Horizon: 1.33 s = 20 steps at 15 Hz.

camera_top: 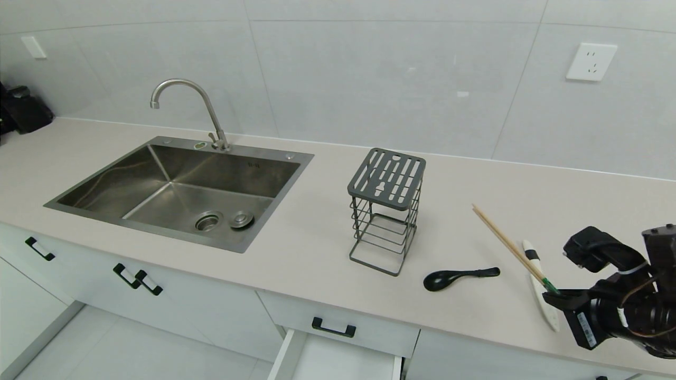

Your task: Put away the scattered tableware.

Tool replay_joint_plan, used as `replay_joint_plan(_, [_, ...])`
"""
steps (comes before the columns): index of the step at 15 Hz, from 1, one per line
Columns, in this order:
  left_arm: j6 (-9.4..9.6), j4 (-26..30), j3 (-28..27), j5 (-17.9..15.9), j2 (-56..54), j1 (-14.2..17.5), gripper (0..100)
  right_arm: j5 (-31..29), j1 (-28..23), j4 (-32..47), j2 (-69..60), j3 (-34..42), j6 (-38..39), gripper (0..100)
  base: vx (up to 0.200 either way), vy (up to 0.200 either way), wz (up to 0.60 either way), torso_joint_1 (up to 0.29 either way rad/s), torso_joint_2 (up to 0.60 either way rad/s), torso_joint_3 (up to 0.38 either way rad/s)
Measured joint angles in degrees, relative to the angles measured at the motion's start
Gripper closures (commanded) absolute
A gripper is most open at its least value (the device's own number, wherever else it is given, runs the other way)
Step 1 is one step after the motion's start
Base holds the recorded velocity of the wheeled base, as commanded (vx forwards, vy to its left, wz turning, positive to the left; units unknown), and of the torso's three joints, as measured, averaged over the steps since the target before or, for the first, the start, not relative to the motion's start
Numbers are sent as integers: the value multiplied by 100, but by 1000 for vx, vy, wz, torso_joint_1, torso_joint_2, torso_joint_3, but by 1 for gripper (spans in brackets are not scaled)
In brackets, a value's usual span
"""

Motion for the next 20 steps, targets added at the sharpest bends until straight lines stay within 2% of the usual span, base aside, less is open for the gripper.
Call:
replay_joint_plan(3, [1,0,0,0,0,0,0,2,-16,-5,-345,201,-347,100,0,0,0,0,0,0])
replay_joint_plan(5, [1,0,0,0,0,0,0,11,-16,-104,-491,105,-985,100,0,0,0,0,0,0])
replay_joint_plan(7, [1,0,0,0,0,0,0,51,1,-256,-581,-52,-1278,100,0,0,0,0,0,0])
replay_joint_plan(12, [1,0,0,0,0,-2,0,466,130,-257,-555,-653,-1382,100,0,0,0,0,0,0])
replay_joint_plan(16, [0,0,0,0,0,0,0,553,660,-286,-288,-1102,-1376,100,0,0,0,0,0,0])
replay_joint_plan(20, [1,2,0,0,2,-2,0,562,1417,-475,94,-1469,-1368,100,0,0,0,0,0,0])
